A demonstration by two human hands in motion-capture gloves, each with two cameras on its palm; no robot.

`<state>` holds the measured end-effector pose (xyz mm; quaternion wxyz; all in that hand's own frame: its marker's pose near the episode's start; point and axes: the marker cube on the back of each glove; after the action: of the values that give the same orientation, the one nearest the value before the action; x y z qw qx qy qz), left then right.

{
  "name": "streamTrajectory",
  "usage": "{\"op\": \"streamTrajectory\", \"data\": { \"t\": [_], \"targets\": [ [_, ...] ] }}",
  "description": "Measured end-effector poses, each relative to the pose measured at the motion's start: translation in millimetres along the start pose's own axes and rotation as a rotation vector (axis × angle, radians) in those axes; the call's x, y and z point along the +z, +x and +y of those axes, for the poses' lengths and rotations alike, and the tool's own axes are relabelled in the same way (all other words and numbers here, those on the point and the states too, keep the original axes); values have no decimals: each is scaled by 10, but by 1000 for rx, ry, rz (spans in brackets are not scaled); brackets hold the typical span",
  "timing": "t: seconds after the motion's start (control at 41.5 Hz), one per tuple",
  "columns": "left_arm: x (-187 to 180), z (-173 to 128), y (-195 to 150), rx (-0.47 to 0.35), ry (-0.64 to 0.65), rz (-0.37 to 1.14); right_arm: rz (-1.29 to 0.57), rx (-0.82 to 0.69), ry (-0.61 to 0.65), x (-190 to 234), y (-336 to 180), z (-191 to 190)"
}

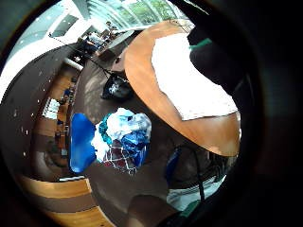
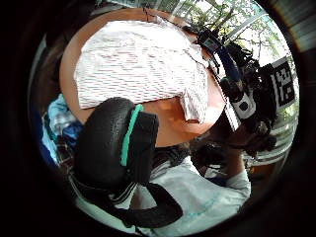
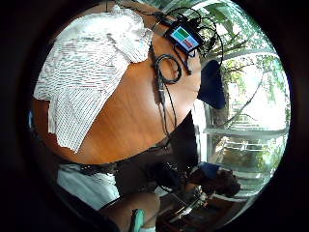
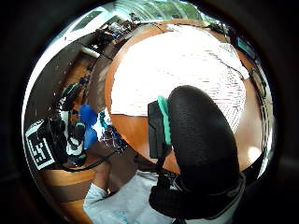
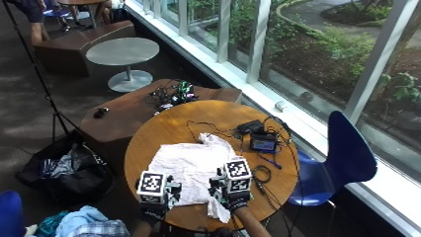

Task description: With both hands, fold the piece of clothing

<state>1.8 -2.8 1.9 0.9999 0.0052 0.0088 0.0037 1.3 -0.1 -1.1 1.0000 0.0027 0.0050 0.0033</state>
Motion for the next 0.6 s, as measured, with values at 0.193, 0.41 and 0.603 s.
{"op": "streamTrajectory", "data": {
  "t": [0.193, 0.41, 0.603],
  "targets": [
    [59, -50, -25, 3, 2, 11, 5, 3, -11, 0, 34, 13],
    [20, -31, -30, 2, -4, 3, 2, -4, 5, -56, 26, 47],
    [88, -3, -63, -2, -8, -8, -36, -42, -35, 36, 73, 78]
  ]
}}
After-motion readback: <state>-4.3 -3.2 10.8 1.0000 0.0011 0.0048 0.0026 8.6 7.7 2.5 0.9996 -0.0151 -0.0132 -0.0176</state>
